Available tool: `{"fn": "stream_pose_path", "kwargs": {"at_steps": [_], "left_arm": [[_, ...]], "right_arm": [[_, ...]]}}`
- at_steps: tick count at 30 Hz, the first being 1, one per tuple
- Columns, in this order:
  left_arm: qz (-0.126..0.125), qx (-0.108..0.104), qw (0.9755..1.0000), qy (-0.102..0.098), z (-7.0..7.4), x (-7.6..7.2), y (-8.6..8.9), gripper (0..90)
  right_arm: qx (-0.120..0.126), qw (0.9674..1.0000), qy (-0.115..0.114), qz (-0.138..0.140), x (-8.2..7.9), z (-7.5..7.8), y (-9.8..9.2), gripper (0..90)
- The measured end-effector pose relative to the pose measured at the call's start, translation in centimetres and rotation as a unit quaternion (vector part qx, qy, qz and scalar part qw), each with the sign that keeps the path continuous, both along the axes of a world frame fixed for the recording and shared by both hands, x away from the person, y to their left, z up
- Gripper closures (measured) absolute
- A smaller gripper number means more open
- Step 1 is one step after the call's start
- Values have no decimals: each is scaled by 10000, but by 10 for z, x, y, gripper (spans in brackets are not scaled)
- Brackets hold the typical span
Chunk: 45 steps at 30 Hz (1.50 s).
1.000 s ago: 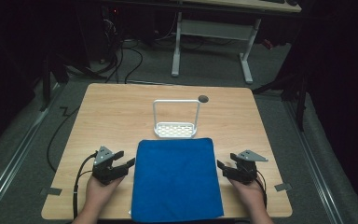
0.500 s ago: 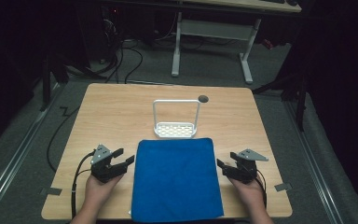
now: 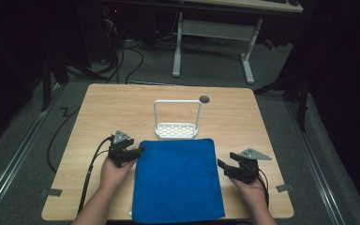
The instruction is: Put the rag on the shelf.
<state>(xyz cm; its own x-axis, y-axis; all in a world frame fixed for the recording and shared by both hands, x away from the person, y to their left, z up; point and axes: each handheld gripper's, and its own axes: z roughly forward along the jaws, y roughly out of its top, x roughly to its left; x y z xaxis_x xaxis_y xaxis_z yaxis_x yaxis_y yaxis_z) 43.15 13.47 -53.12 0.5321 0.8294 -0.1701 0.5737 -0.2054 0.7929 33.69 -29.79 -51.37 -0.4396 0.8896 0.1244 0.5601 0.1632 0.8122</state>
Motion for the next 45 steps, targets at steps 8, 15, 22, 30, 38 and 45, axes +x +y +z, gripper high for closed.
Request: {"fn": "stream_pose_path", "kwargs": {"at_steps": [8,15,22,30,38,45], "left_arm": [[-69,49,9997,210,-2,12,-7,580],[-167,159,9995,217,-4,10,-11,683],[-289,277,9991,152,-4,8,-14,737],[-340,373,9986,139,-4,7,-16,871],[-382,84,9992,-33,4,-8,-9,883],[-307,-204,9977,-575,15,-37,-5,882]], "right_arm": [[137,9999,4,9,2,3,2,379],[-41,10000,34,-37,36,6,22,460],[-329,9974,600,-232,89,-1,36,559],[-772,9938,774,-180,99,-9,50,827],[-646,9977,187,108,73,8,60,881],[-418,9981,-403,188,35,17,64,882]]}}
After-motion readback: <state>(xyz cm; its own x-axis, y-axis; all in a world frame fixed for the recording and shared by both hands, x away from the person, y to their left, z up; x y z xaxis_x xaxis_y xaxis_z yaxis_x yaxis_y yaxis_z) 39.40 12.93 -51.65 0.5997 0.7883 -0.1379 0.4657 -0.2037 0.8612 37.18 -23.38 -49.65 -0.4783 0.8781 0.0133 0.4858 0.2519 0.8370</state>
